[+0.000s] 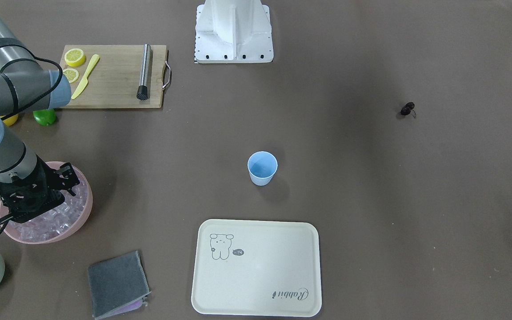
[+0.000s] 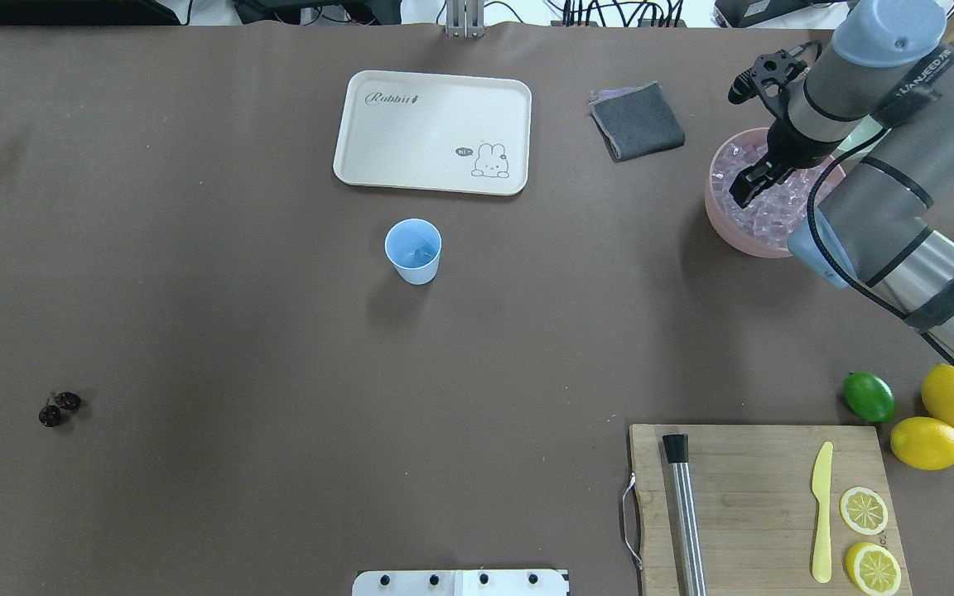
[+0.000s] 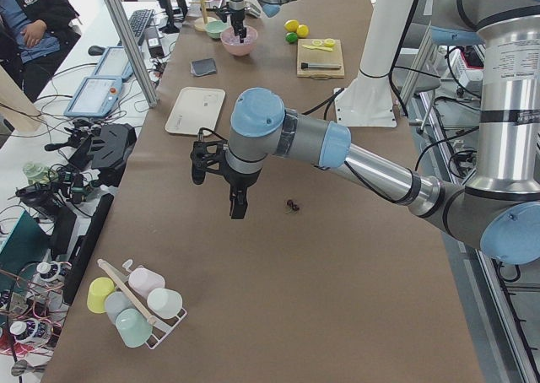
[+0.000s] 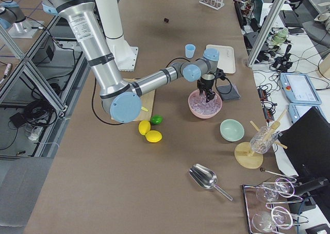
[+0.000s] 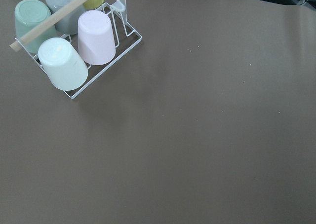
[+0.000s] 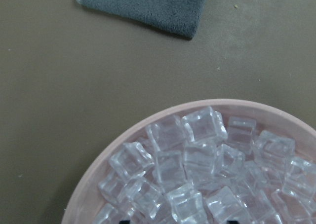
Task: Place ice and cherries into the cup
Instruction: 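Grasp another ice cube in the pink bowl with the right gripper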
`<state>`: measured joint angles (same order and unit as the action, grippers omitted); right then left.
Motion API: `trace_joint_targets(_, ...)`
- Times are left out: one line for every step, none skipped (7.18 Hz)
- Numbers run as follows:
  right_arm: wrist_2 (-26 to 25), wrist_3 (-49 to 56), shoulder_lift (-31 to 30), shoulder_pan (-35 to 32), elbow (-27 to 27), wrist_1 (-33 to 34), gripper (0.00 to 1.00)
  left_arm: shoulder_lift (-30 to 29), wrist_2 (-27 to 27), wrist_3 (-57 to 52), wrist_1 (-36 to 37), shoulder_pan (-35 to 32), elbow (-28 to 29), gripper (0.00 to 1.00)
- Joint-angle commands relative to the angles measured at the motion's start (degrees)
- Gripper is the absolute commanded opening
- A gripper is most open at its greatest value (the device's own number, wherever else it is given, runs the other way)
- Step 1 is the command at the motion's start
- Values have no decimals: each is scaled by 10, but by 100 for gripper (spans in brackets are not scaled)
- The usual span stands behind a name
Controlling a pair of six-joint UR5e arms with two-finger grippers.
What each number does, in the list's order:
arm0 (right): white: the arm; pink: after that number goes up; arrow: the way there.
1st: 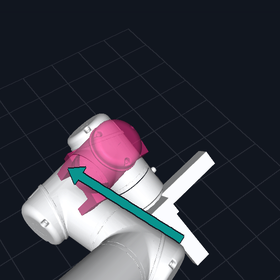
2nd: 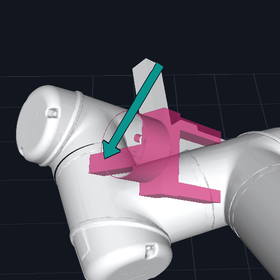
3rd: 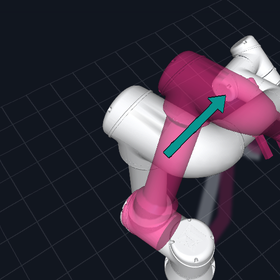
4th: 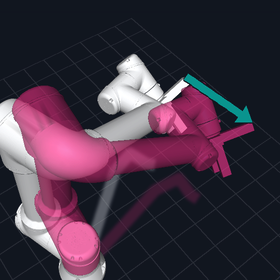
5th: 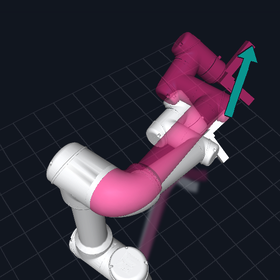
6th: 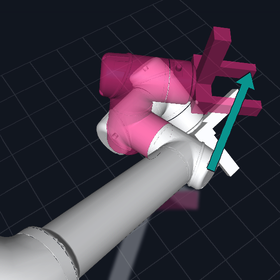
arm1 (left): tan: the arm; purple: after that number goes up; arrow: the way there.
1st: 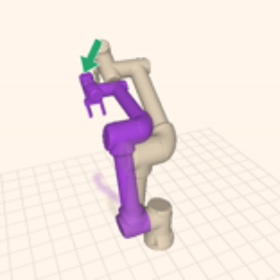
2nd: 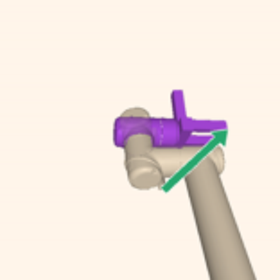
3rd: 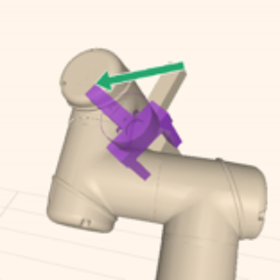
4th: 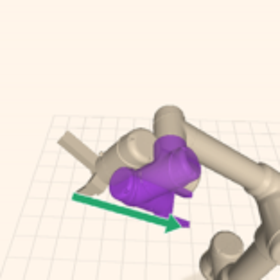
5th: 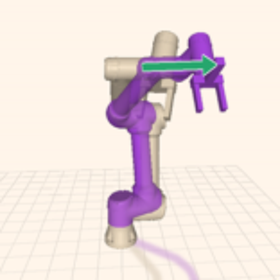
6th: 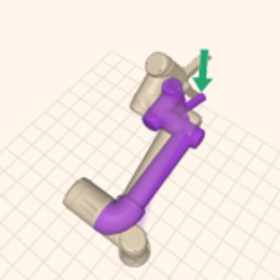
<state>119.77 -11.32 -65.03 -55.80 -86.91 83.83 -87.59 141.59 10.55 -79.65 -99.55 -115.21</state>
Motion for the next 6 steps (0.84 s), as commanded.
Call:
trace_joint_targets(-16, -3, -3, 11, 3, -2, 68, 1, 0, 0, -1, -3, 0, 98)
trace_joint_targets(-16, -2, -3, 15, 5, -4, 66, 2, 0, 0, -1, -3, 1, 98)
trace_joint_targets(-17, -1, 2, 16, 18, -5, 64, 2, 0, 0, -1, -3, 1, 98)
trace_joint_targets(-19, 2, 3, 16, 30, -21, 64, 2, 0, 0, -1, -3, -1, 98)
trace_joint_targets(-20, 1, 3, 15, 47, -48, 64, 2, 0, 0, -1, -6, -3, 98)
trace_joint_targets(-19, -3, 3, 15, 47, -51, 51, 2, 0, 0, -1, -6, -3, 98)
